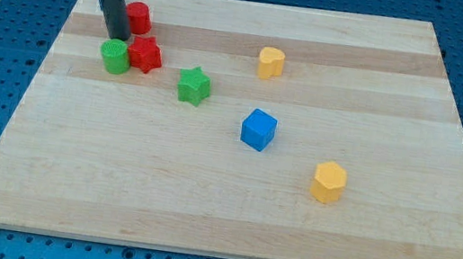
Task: Place green circle at the bottom right side of the board
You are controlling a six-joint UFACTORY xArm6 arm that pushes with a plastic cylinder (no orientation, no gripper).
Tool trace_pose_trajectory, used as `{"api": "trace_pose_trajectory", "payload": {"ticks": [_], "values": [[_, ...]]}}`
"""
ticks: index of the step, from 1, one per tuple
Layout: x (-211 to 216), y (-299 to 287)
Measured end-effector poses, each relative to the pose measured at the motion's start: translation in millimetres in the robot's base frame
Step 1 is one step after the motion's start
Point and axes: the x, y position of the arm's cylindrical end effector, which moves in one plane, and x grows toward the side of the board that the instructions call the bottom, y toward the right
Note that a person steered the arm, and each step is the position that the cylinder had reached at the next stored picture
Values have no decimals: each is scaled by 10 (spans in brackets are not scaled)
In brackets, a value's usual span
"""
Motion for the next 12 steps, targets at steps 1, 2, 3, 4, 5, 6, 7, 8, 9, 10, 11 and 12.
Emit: {"api": "trace_pose_trajectory", "payload": {"ticks": [1, 2, 3, 4, 5, 6, 7, 8, 9, 10, 11, 12], "values": [[140, 80], [343, 210], [630, 399], [984, 719], [1384, 1050], [1461, 1139], [1379, 935], [1413, 326], [1304, -406], [883, -678], [577, -596], [615, -323]]}}
